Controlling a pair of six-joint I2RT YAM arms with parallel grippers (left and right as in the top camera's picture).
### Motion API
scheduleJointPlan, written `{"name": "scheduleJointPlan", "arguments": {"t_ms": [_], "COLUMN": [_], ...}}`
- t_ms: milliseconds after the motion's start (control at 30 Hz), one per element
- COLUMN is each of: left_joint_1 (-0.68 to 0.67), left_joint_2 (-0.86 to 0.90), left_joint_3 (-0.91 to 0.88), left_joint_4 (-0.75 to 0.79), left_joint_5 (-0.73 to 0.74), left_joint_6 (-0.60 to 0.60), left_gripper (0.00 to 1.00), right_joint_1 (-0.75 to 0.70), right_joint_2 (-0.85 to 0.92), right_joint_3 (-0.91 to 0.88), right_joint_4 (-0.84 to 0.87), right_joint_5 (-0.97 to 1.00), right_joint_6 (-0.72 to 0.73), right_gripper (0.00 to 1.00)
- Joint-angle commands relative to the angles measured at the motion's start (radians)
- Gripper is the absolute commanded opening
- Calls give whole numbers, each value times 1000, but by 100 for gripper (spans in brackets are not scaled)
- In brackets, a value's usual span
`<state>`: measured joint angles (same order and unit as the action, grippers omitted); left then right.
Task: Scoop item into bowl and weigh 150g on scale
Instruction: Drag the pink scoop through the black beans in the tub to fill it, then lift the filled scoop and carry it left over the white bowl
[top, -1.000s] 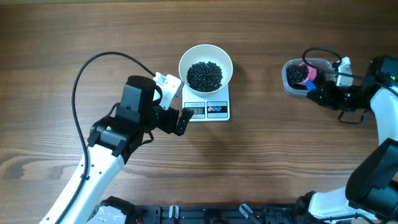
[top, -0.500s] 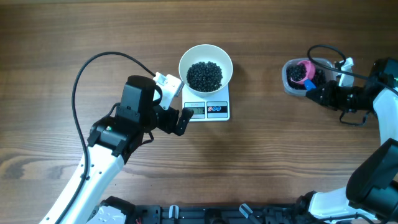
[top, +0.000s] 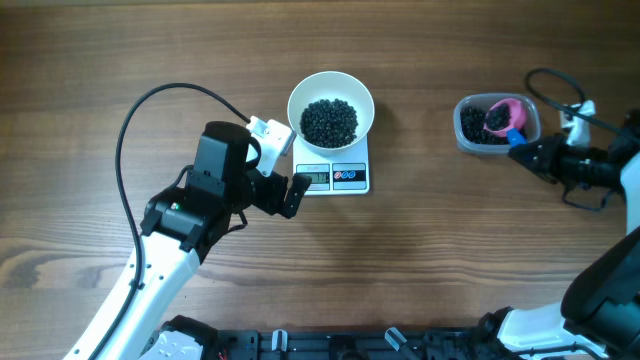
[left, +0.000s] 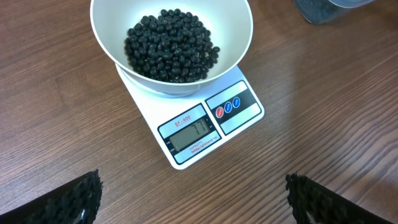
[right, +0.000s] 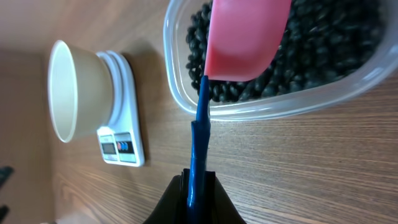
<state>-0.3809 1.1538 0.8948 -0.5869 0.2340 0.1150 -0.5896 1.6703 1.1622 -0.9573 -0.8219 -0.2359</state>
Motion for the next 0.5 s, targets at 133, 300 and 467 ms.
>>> {"name": "scheduleJointPlan", "arguments": {"t_ms": [133,300,467], "left_joint_1": [-3,-3,-3], "left_joint_2": [8,8,8], "left_joint_3": [-5,-5,-5], "left_joint_4": [-1,0,-1], "left_joint_5": [9,9,9], "left_joint_6": [11,11,11], "left_gripper": [100,100,100], "right_joint_1": [-43,-43,-43], "right_joint_2": [13,13,13], "right_joint_3": [7,7,7], "right_joint_4": [-17,-31,-28], "right_joint_5": [-158,-220,-313], "right_joint_6": [3,3,1], "right_gripper": [4,4,4]}}
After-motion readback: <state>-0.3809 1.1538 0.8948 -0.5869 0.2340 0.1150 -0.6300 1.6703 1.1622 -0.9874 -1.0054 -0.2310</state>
